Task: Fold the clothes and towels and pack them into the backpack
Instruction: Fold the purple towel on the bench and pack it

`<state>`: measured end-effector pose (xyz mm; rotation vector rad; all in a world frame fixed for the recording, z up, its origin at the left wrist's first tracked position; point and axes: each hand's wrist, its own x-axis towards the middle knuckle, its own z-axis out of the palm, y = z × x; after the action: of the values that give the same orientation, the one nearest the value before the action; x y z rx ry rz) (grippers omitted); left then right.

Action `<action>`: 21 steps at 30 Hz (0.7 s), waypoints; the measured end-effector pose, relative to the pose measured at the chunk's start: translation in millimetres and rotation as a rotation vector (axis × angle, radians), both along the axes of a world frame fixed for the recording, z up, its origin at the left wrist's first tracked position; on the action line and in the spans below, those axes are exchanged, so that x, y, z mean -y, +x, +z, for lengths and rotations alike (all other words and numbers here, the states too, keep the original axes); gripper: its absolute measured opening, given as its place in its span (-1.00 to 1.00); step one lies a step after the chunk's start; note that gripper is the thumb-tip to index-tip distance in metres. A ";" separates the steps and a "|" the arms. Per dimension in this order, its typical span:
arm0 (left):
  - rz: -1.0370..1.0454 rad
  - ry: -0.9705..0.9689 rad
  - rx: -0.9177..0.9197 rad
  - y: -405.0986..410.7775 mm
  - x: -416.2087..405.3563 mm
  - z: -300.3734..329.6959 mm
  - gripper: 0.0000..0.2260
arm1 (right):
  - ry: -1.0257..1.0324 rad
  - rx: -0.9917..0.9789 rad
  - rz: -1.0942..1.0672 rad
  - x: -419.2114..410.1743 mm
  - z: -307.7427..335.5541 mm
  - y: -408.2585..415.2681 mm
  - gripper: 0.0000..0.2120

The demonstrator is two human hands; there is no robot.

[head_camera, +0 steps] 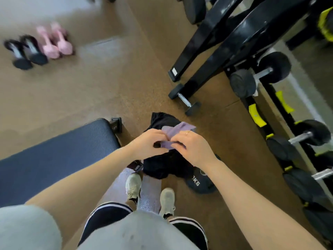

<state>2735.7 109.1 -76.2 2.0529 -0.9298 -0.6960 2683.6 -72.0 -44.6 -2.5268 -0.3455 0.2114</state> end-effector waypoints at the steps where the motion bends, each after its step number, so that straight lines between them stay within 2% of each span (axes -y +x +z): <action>1: 0.048 0.010 0.059 -4.8 -8.4 7.4 -0.65 | -0.002 0.019 0.003 0.0 8.3 -3.3 -0.87; 5: 0.184 0.107 0.293 -38.3 -47.5 35.5 -0.72 | -0.002 0.013 0.090 0.6 23.9 -14.4 -0.83; 9: 0.268 0.222 0.362 -96.1 -91.2 53.8 -0.73 | -0.009 -0.043 0.221 -11.1 18.1 -22.8 -0.86; 12: 0.505 0.316 0.303 -143.6 -128.0 54.5 -0.77 | -0.015 -0.073 0.275 -40.9 15.6 -28.4 -0.87; 15: 0.786 0.342 0.163 -183.9 -168.0 59.4 -0.87 | 0.012 -0.162 0.343 -86.8 21.0 -36.0 -0.85; 19: 1.004 0.311 0.054 -230.7 -223.7 67.1 -0.81 | 0.028 -0.206 0.400 -157.1 32.4 -46.8 -0.84; 21: 1.084 0.342 0.081 -247.5 -253.2 69.6 -0.89 | 0.033 -0.221 0.398 -188.7 33.4 -52.4 -0.85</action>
<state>2488.2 362.3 -6.6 2.4655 0.3560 -0.1630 2631.2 116.8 -11.2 -2.3500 -0.7513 0.6268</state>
